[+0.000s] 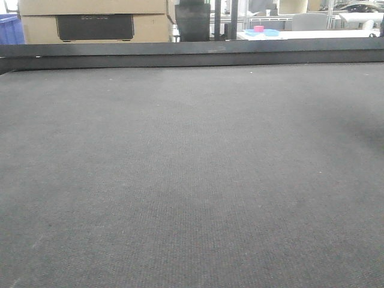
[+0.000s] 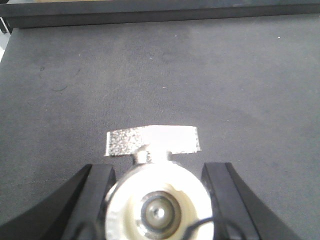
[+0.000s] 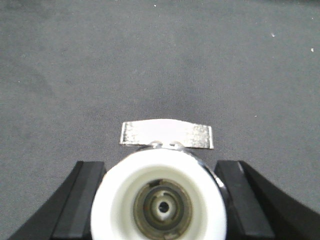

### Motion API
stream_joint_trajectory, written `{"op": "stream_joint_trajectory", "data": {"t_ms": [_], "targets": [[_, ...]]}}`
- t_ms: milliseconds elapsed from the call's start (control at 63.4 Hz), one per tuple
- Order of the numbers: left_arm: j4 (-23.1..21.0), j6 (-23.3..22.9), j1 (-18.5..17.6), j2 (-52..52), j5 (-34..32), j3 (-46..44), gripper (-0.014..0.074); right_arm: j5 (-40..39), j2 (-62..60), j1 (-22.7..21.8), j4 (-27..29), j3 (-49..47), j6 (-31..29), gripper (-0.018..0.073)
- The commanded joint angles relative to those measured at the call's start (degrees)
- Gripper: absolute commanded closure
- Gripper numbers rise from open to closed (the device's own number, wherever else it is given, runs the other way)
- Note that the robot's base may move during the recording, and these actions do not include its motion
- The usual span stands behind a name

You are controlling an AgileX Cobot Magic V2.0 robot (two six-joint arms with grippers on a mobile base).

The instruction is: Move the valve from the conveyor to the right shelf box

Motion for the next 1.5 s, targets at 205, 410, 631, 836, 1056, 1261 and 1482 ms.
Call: {"op": "stream_joint_trajectory", "data": {"t_ms": [205,410,631,836,1056,1261,1482], "targets": [[-0.17,-0.19,0.22,-0.52,-2.89,-0.72,0.0707,-3.91,-0.97,-0.11,-0.31,-0.93,-0.28,0.0721],[-0.17,-0.19,0.22,-0.52,-2.89,-0.72,0.0707,-3.91,-0.97,-0.11,-0.31,-0.93,-0.28,0.0721],[-0.17,-0.19,0.22,-0.52,-2.89,-0.72,0.0707,-3.91,-0.97,-0.11,-0.31,-0.93,-0.28,0.0721],[-0.17,-0.19,0.22,-0.52,-2.89,-0.72,0.0707,-3.91,-0.97,-0.11,-0.31,-0.93,-0.28,0.0721],[-0.17,-0.19,0.22,-0.52,-2.89,-0.72,0.0707,-3.88,-0.75,-0.11,-0.31,-0.93,-0.28,0.0721],[-0.17,-0.19,0.22,-0.52,-2.89,-0.72,0.0707,-3.88,-0.75,-0.11,-0.31,-0.93,-0.28,0.0721],[-0.17,-0.19,0.22,-0.52,-2.89,-0.72,0.0707,-3.88,-0.75,-0.11,-0.31,-0.93,-0.28,0.0721]]}}
